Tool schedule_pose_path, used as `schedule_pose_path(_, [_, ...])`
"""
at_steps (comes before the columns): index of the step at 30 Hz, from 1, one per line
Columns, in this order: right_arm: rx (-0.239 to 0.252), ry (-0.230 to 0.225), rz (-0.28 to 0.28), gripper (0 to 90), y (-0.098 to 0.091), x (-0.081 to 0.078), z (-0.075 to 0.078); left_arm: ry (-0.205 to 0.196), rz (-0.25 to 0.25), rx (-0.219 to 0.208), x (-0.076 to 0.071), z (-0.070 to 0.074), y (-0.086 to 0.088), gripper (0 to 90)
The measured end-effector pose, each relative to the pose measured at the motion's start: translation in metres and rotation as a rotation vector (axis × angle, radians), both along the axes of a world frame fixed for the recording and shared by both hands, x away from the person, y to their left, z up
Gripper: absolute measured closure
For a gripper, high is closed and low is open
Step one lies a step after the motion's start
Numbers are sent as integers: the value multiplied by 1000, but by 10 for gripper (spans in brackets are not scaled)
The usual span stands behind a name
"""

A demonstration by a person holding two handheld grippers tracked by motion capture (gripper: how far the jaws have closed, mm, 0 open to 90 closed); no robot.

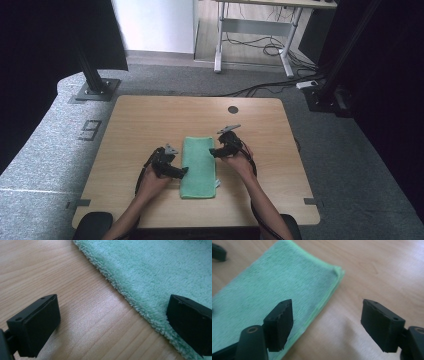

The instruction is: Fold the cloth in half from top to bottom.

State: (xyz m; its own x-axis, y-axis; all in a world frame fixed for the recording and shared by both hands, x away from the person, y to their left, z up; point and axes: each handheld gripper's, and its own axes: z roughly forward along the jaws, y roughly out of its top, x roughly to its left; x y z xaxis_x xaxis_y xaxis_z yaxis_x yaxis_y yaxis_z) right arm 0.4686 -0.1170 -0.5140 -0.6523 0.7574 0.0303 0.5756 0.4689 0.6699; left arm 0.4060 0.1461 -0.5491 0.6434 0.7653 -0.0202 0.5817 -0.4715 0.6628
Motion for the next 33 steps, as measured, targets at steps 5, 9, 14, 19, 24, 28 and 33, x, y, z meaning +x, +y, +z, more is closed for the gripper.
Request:
schedule_pose_path(5, [-12,0,-5,327,4,16,2,0,1,-1,0,0,0,0])
schedule_pose_path(9, [-3,-3,-2,359,7,25,2,0,1,-2,0,0,0,0])
schedule_pose_path(14, [-15,-10,9,406,14,38,1,0,1,0,0,0,0,0])
schedule_pose_path(19, [-30,4,0,458,18,49,-8,0,3,-3,0,0,0,0])
schedule_pose_path(24, [-45,19,23,464,21,54,-20,0,2,-2,0,0,0,0])
schedule_pose_path(28, [-12,34,40,568,20,53,-21,1,3,-3,0,0,0,0])
schedule_pose_path(33, [11,50,68,747,21,50,-21,12,16,-24,5,1,1,0])
